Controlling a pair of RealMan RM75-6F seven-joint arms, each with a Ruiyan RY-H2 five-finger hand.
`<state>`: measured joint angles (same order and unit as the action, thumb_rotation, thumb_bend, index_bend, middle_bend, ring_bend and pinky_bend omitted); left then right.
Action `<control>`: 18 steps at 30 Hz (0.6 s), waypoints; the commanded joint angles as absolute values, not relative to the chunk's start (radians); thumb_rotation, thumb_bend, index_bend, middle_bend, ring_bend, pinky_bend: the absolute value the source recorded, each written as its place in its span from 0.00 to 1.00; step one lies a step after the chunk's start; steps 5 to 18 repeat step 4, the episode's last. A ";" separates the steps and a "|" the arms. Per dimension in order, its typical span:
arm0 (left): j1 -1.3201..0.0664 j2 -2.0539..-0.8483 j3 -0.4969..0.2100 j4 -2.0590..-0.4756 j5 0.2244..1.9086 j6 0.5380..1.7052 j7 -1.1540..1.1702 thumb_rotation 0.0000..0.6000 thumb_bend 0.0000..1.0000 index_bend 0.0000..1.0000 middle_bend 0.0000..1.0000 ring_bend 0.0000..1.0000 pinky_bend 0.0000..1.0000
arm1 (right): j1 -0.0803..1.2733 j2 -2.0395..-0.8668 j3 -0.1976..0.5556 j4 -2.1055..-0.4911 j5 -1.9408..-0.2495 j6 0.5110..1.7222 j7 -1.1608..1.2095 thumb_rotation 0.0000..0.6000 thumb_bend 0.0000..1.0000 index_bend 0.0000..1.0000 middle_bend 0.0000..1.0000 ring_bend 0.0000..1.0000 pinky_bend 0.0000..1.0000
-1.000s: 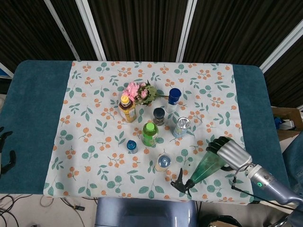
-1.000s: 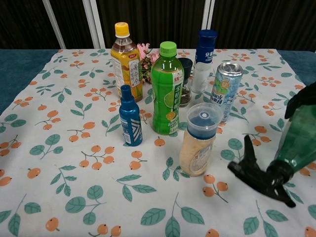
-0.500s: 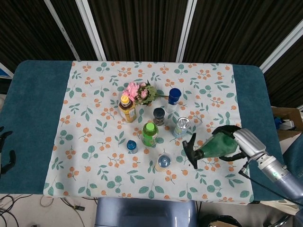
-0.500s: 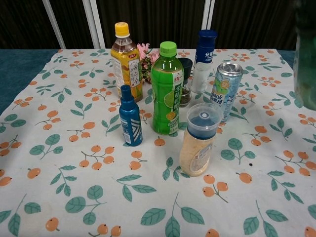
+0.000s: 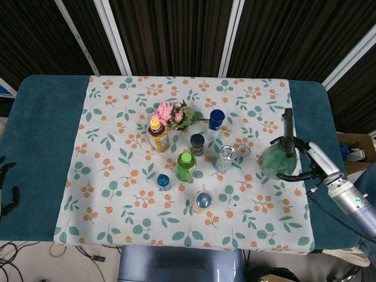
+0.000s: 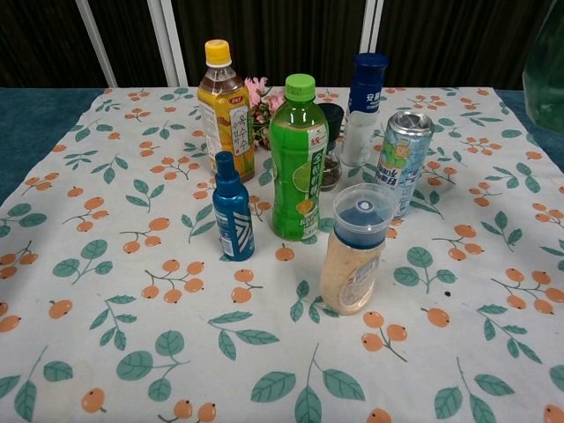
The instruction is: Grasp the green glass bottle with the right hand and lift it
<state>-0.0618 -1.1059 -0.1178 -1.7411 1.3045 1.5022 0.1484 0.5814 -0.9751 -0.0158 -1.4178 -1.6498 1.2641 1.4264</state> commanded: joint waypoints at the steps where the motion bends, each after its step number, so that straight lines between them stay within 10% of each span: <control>1: -0.062 -1.106 -0.118 -1.741 1.305 1.502 0.147 1.00 0.53 0.18 0.06 0.04 0.00 | 0.573 -0.967 0.008 -1.407 -1.630 1.294 1.532 1.00 0.41 0.58 0.47 0.42 0.29; 18: -0.062 -1.105 -0.119 -1.741 1.304 1.502 0.143 1.00 0.53 0.18 0.06 0.04 0.00 | 0.570 -0.960 0.017 -1.397 -1.622 1.298 1.589 1.00 0.41 0.58 0.46 0.42 0.29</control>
